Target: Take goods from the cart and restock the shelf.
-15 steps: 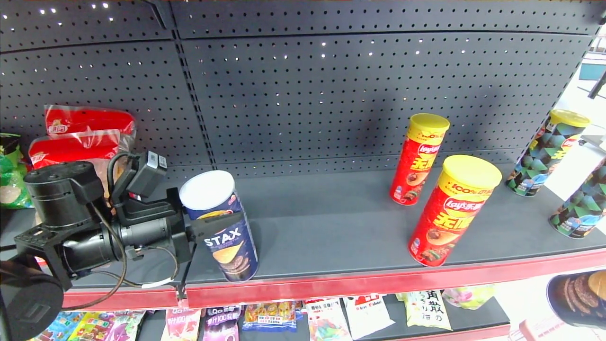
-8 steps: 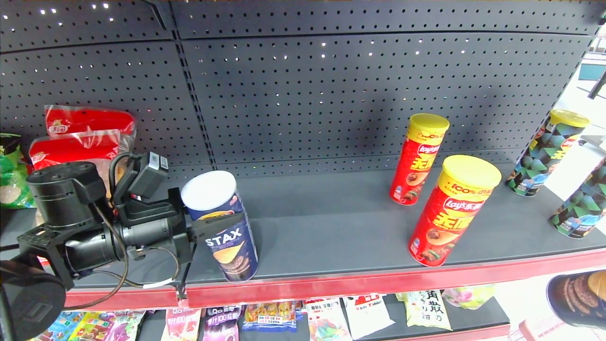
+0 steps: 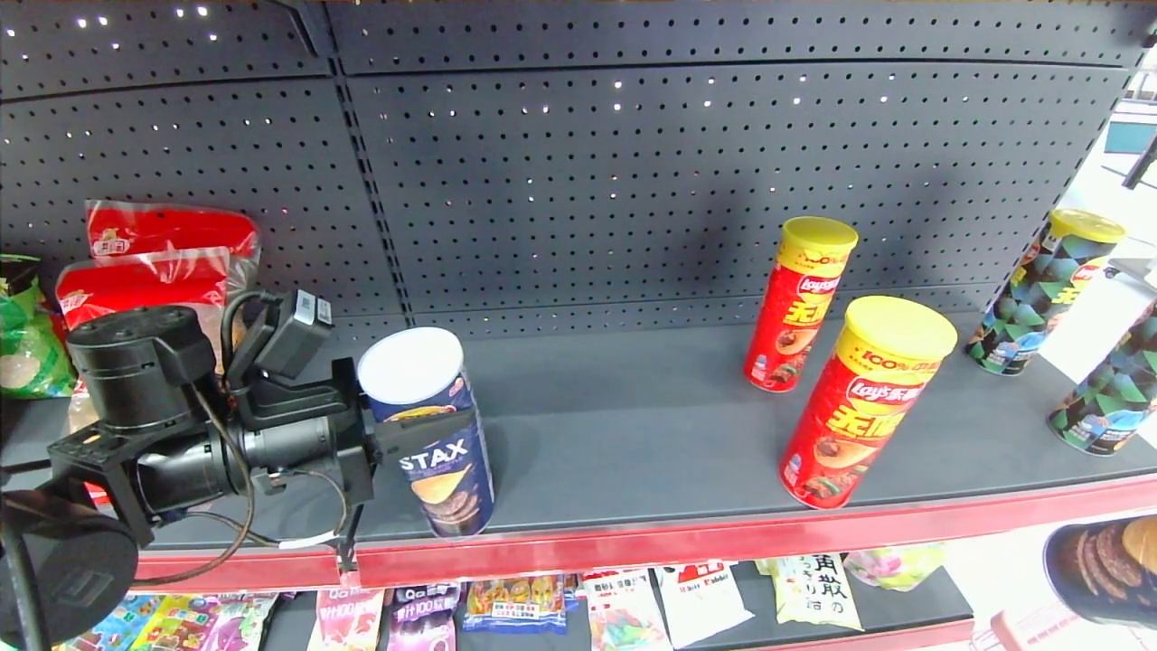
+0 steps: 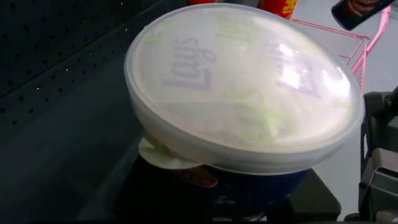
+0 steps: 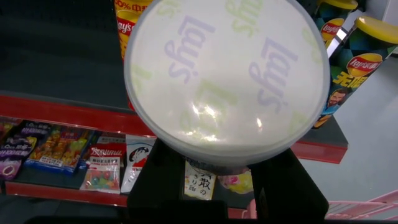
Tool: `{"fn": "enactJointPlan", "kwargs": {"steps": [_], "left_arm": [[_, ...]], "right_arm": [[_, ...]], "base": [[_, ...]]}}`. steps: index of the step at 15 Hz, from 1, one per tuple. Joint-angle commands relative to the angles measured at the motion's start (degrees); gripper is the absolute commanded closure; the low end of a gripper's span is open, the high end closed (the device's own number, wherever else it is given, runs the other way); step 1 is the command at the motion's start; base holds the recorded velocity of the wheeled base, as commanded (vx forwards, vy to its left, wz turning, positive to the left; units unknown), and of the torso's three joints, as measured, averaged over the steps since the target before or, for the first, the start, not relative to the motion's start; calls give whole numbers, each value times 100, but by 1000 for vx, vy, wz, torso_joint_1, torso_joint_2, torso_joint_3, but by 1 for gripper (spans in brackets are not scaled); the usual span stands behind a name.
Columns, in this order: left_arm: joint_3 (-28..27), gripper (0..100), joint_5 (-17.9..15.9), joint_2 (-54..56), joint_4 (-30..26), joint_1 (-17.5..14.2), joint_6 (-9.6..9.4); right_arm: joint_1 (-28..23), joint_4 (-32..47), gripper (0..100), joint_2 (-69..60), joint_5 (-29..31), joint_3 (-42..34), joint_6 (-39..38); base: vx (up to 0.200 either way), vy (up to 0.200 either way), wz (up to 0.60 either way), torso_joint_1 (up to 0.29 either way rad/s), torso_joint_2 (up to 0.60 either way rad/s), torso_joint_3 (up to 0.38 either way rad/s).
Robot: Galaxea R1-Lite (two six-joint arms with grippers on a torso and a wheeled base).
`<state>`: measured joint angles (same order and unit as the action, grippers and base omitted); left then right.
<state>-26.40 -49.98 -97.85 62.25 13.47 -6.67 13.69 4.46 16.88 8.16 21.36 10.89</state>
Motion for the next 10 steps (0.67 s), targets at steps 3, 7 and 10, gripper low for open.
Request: {"fn": "enactJointPlan", "kwargs": {"steps": [3, 7, 10], "left_arm": [[-14, 100, -12, -50, 7, -2, 8], [-31, 0, -12, -76, 7, -2, -28], [-14, 0, 50, -6, 7, -2, -28]], "right_arm": [[2, 2, 100, -10, 2, 9, 1], [2, 2, 100, -27, 11, 9, 1], [2, 2, 100, -36, 11, 18, 1]], "base": [[0, 0, 0, 0, 0, 0], [0, 0, 0, 0, 0, 0], [0, 0, 0, 0, 0, 0]]}}
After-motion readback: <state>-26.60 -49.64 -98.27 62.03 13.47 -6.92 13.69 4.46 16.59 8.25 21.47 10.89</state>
